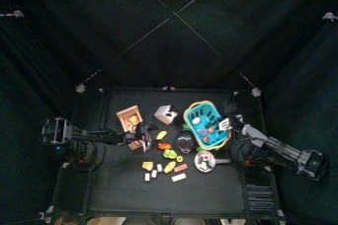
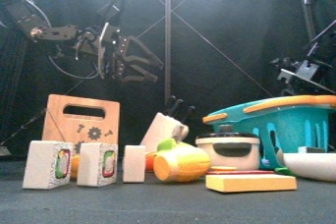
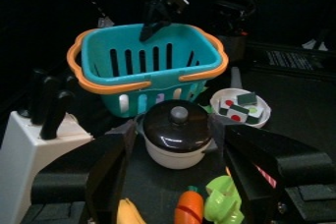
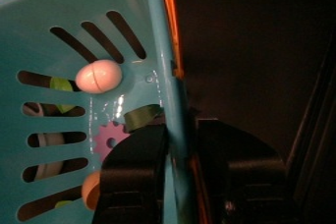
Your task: Grab basket
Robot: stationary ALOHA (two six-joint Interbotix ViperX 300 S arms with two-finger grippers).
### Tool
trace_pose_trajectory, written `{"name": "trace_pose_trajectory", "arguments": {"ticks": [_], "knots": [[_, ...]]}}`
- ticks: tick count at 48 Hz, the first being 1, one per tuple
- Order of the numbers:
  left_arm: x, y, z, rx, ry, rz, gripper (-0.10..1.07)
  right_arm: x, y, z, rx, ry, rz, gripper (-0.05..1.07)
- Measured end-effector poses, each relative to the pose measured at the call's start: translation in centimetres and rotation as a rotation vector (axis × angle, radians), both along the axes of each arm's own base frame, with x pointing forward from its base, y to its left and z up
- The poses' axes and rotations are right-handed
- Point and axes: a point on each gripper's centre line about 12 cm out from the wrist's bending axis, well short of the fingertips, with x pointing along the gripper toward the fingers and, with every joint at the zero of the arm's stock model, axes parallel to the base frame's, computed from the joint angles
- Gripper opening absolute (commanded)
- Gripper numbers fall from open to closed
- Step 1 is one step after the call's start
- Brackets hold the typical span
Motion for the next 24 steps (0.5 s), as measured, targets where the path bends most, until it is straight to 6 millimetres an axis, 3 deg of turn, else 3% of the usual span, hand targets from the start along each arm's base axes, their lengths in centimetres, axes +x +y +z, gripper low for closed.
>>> {"name": "trace_pose_trajectory", "arguments": {"ticks": [18,24], "knots": [[0.0,-0.1,0.0,0.002,0.0,-0.001,0.95,0.0,-1.2,-1.0,0.019,0.017,-0.031,0.59],[-0.1,-0.1,-0.2,-0.001,0.005,0.0,0.95,0.2,-1.5,-0.4,0.004,0.006,-0.031,0.59]]}}
